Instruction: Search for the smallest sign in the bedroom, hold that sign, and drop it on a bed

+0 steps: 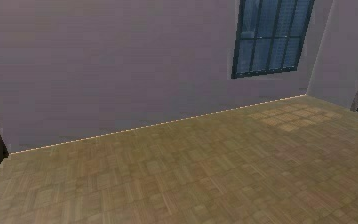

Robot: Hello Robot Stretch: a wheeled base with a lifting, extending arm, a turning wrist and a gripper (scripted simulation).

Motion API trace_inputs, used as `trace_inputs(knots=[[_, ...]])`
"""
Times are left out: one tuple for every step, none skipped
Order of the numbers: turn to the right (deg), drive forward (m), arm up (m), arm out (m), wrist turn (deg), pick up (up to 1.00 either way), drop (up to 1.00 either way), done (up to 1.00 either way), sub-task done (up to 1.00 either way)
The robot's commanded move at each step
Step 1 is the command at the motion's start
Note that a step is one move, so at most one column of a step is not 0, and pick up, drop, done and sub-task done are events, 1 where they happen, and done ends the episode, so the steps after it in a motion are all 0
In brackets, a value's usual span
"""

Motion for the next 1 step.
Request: trace_inputs(knots=[[0.0, 0.00, 0.10, 0.00, 0.0, 0.00, 0.00, 0.00, 0.00]])
